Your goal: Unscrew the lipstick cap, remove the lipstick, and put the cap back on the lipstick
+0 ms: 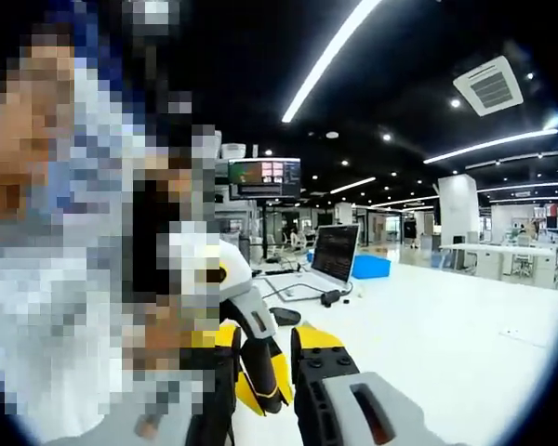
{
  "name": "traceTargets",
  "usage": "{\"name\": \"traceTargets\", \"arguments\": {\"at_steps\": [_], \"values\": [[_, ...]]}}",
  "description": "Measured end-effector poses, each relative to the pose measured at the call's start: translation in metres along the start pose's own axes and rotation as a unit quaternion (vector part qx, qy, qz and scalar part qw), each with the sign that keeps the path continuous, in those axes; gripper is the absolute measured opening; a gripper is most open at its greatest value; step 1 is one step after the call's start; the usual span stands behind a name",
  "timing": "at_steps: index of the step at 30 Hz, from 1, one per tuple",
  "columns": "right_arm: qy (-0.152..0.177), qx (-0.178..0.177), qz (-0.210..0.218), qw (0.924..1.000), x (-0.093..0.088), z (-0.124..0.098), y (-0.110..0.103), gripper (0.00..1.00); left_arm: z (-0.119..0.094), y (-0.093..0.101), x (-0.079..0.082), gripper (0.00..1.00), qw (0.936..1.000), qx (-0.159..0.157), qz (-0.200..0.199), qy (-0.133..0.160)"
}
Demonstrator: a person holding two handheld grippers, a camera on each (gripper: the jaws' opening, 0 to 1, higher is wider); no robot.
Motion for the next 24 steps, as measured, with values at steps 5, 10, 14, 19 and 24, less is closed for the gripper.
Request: {"name": "traceTargets", "arguments": {"at_steps": [5,10,14,19,24], "values": [[0.000,0.003,0.000,1.0000,0.0003,-0.0004,0.0000,0.17,0.0004,-0.0008,-0.0003,0.14,1.0000,0.000,-0.001,0.001],[0.000,0.006,-0.001,1.0000,0.0001,0.0008,-0.0020,0.17,0.0001,-0.0005,-0.0006,0.14,1.0000,0.000,-0.002,0.001],[0.000,0.002,-0.004,1.0000,0.0002,0.0012,-0.0025,0.23,0.0009,0.0000,-0.0019,0.14,1.0000,-0.002,0.001,-0.004],[0.003,0.002,0.007,1.0000,-0.0004,-0.0015,0.0009,0.29,0.0012,-0.0020,-0.0026,0.14,1.0000,0.000,0.001,-0.004],[-0.003,0.007,0.002,1.0000,-0.0019,-0.0016,0.0016,0.26,-0.0001,-0.0035,-0.0010,0.14,1.0000,0.001,0.001,0.003]]}}
Point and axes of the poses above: the point that each gripper's makers call its tool centre point, and the gripper's own axes: z roughly forward along the fingers, y roughly to its right, x roughly out of its top, the point moved 10 cm from there along -z, roughly backward along the fingers, and after that the axes turned 1 degree about y, right-handed, at the moved point
